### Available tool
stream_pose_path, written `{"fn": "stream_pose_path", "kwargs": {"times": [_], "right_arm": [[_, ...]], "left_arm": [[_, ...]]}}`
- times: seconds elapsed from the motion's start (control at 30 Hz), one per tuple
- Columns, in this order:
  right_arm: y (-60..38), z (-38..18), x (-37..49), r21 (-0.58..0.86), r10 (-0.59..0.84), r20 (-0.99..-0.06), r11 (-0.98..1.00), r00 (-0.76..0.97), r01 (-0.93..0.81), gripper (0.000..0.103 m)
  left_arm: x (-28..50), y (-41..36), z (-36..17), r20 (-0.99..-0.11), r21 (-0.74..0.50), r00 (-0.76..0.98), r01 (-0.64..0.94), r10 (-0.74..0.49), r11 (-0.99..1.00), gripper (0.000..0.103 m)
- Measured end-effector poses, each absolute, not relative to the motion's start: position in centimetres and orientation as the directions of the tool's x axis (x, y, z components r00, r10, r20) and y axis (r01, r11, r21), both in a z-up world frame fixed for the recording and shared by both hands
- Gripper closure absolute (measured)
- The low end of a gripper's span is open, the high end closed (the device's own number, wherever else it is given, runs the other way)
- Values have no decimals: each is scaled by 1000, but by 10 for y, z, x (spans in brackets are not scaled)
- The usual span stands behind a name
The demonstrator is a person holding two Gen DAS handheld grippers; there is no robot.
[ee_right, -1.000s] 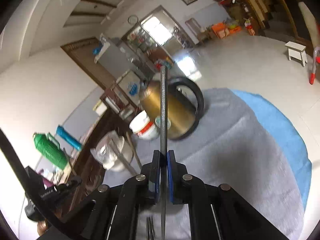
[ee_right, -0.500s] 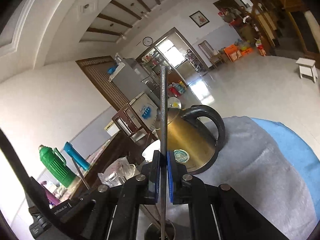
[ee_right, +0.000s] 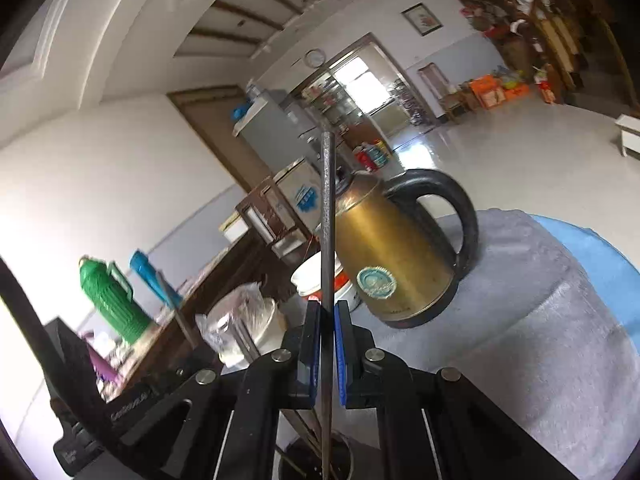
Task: Organize utensils
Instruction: 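Lower both chopsticks into the grey perforated cup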
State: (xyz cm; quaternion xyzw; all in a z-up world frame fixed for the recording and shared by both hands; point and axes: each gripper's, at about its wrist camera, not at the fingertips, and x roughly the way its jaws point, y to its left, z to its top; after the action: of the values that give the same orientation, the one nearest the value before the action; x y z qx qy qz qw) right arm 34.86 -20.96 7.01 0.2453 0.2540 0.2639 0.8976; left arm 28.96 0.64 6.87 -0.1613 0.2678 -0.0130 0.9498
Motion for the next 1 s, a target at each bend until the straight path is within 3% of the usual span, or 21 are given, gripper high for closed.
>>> {"fn": "stream_pose_path", "kwargs": {"times": [1.0], "right_arm": [[-181, 41, 325, 485, 686, -439, 724, 580, -490, 96]], "left_arm": [[277, -7, 49, -564, -279, 807, 9, -172, 960, 97]]}}
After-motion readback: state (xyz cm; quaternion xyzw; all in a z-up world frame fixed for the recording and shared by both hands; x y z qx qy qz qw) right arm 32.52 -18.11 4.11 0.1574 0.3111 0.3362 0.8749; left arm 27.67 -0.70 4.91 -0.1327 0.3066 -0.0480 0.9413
